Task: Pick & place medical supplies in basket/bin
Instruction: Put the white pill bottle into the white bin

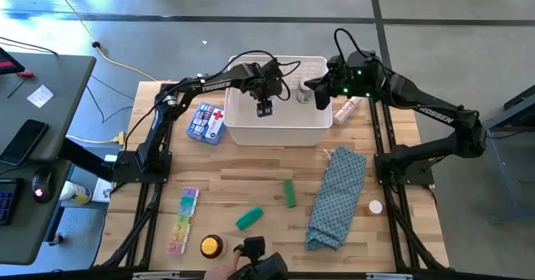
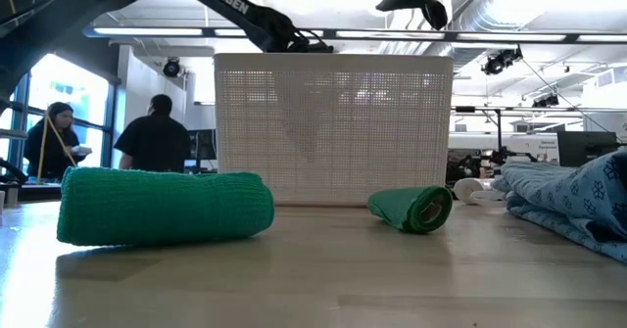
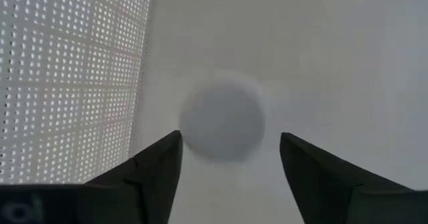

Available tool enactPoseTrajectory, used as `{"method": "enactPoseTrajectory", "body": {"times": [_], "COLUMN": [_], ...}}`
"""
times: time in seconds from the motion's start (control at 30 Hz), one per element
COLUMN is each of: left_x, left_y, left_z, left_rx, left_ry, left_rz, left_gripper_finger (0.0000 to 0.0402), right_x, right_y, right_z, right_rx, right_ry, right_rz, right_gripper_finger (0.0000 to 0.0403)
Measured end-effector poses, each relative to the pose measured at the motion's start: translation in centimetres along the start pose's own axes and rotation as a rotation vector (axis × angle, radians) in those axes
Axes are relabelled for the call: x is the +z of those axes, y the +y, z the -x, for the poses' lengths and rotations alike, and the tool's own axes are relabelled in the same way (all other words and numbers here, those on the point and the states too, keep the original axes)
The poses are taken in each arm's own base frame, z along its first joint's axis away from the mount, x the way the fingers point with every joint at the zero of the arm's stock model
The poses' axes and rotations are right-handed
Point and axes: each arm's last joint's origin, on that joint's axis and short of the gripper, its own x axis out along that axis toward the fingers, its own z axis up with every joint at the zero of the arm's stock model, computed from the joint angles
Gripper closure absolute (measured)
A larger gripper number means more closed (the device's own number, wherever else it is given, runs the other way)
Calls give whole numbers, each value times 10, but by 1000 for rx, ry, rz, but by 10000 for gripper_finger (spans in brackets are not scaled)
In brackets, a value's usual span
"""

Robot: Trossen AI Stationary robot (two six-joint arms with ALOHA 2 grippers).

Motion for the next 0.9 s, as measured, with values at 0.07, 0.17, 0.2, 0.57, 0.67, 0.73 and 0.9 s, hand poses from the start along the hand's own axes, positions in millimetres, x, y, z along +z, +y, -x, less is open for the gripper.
{"method": "enactPoseTrajectory", "body": {"times": [0.07, 0.17, 0.2, 0.57, 0.67, 0.73, 0.9], "left_x": [0, 0, -1, 7, 10, 12, 11], "left_y": [0, 0, 0, 7, 10, 13, 22], "left_z": [0, 0, 0, 37, 52, 62, 90], "left_rx": [1, 6, 10, -2, -1, 25, 56], "left_ry": [-3, 2, 12, 58, 71, 70, 93], "left_rz": [0, 0, 0, 101, 127, 143, 181], "left_gripper_finger": [104, 96, 95, 115, 126, 138, 195], "right_x": [0, 0, 0, 0, 5, 10, 17], "right_y": [0, 0, 0, -1, 0, -1, -5], "right_z": [0, 0, 0, 0, -6, -13, -35], "right_rx": [0, 0, 0, -20, -13, 7, 43], "right_ry": [0, 0, 0, -10, -62, -110, -169], "right_rz": [0, 0, -1, 27, 35, 10, -43], "right_gripper_finger": [403, 402, 402, 403, 403, 403, 403]}}
